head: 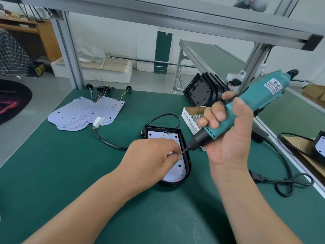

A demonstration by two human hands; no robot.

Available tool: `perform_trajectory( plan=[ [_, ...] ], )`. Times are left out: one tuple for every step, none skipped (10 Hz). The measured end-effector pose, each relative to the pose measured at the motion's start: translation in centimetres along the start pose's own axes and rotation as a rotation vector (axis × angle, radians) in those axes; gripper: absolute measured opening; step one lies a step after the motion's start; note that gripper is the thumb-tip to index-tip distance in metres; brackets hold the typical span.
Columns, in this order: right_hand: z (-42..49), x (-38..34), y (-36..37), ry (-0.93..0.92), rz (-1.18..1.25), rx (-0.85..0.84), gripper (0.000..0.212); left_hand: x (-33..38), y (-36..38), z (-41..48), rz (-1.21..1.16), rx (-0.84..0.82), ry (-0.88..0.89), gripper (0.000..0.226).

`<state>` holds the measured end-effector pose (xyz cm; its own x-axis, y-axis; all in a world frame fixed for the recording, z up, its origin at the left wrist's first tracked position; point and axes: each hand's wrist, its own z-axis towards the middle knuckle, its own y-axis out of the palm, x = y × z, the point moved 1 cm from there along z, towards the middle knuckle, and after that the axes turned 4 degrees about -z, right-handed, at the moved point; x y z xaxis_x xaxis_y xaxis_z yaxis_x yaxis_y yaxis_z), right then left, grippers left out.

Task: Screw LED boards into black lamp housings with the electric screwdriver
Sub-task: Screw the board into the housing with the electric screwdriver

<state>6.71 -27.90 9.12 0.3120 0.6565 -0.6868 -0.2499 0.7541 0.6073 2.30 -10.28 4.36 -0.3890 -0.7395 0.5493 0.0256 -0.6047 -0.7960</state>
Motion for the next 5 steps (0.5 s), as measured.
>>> perform_trajectory(
  plan=[
    [-0.04, -0.04, 0.06, 0.001, -0.001, 0.017, 0.014, 0.04, -0.1, -0.13, -0.016, -0.003, 0.011, 0.015],
    [-0.03, -0.14, 0.07, -0.005, -0.003, 0.027, 0.014, 0.0, -0.2, -0.22, -0.043, -0.026, 0.008, 0.024],
    [0.01, -0.24, 0.03, -0.011, -0.002, 0.03, 0.014, -0.03, -0.24, -0.36, -0.076, -0.03, 0.002, 0.034],
    [0.06, -0.34, -0.06, -0.019, -0.003, 0.035, 0.014, -0.07, -0.24, -0.49, -0.13, -0.01, 0.007, 0.031],
    [0.12, -0.39, -0.12, -0.022, -0.002, 0.038, 0.014, -0.01, -0.2, -0.53, -0.18, 0.026, 0.012, 0.015]
  ],
)
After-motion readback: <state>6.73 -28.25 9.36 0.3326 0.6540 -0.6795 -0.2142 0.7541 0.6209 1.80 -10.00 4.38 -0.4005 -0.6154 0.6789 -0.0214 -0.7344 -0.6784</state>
